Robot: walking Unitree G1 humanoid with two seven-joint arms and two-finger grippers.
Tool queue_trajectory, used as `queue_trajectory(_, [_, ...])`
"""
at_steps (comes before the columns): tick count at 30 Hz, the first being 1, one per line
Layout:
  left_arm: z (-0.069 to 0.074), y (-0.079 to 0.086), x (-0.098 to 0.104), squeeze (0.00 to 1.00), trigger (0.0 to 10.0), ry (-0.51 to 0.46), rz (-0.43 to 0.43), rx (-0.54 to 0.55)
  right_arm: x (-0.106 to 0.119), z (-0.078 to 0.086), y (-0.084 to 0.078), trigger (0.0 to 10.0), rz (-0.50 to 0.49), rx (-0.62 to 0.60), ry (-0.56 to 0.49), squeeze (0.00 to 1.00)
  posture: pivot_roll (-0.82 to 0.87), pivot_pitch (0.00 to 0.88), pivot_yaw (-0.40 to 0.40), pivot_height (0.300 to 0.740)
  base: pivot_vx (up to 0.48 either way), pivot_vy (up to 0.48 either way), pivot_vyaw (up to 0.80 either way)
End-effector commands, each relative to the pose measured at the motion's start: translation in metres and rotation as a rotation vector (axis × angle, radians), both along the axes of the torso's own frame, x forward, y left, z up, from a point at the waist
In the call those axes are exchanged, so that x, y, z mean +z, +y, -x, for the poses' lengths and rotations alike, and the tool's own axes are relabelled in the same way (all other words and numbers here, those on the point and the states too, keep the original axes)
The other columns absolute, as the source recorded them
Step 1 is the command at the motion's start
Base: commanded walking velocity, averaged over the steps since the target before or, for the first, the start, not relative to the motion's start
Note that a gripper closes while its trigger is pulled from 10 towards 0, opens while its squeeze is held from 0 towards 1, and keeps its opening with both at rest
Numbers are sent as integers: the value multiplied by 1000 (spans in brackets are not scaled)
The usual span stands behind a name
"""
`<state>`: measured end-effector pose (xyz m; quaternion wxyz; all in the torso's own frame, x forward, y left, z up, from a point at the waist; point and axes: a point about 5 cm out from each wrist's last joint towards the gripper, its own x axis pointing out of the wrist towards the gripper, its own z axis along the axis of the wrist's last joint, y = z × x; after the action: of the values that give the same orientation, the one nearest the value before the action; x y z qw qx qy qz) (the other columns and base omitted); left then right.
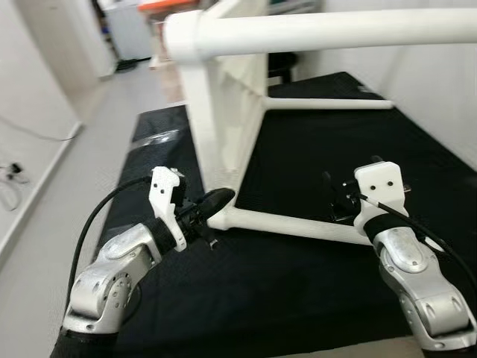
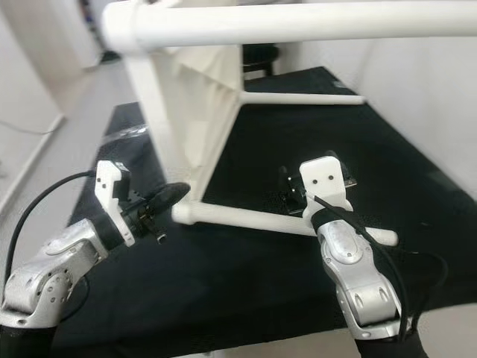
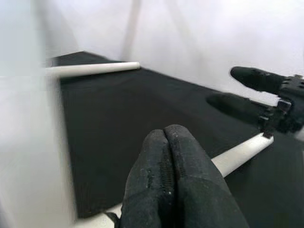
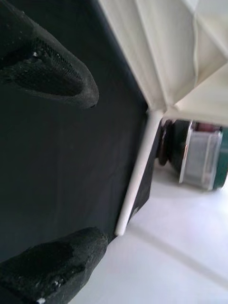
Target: Building children table
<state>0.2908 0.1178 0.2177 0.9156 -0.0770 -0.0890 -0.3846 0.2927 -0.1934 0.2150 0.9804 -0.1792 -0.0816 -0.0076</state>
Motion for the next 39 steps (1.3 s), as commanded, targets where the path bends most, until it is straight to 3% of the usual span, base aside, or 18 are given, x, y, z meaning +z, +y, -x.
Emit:
queue_trajectory(1, [-1,1,-4,0,0,2,-16,11,1,-2,5,10000,-6,14,4,0,-127,102,123,740,0,0,-800])
queue_trajectory(6, [-1,-2,-8,0,0,-4,-57,11,8,-3,9,10000,10,59,-24,0,-123,103,121,740,0,0,-800])
queue_trajectory(7, [-2,-2,-11,0,10000,-5,-79,28,13,-2,13,10000,45,98,-52,0,-123,103,121,740,0,0,0])
queue_trajectory(12, [-8,-1,-19,0,10000,-9,-136,106,36,5,11,10000,182,132,-151,0,-126,106,120,740,0,0,0])
queue_trajectory(14, [-14,2,-27,0,10000,-8,-171,186,61,20,0,10000,346,94,-279,0,-139,107,122,740,0,0,0])
queue_trajectory(15, [-14,2,-27,0,10000,-8,-171,186,61,20,0,10000,346,94,-279,0,-139,107,122,740,0,0,0])
queue_trajectory(17, [-17,2,-33,0,10000,2,-188,228,78,43,-1,10000,546,48,-404,0,-164,118,138,740,0,0,0])
queue_trajectory(18, [-17,2,-33,0,10000,2,-188,228,78,43,-1,10000,546,48,-404,0,-164,118,138,740,0,0,0])
queue_trajectory(20, [-18,0,-38,0,10000,9,-195,240,84,62,5,10000,701,40,-480,0,-190,121,158,740,0,0,0])
queue_trajectory(22, [-20,-1,-41,0,10000,17,-198,237,86,73,8,10000,794,24,-518,0,-206,119,183,740,0,0,0])
queue_trajectory(25, [-23,-3,-41,0,10000,21,-195,223,93,80,0,10000,883,-63,-547,0,-215,121,194,740,0,0,0])
queue_trajectory(32, [-28,-7,-39,0,10000,4,-183,210,106,86,-13,10000,963,-170,-568,0,-225,113,201,740,0,0,0])
queue_trajectory(39, [-30,-12,-41,0,10000,8,-162,209,130,78,-12,10000,1065,-142,-607,0,-235,100,185,740,0,0,0])
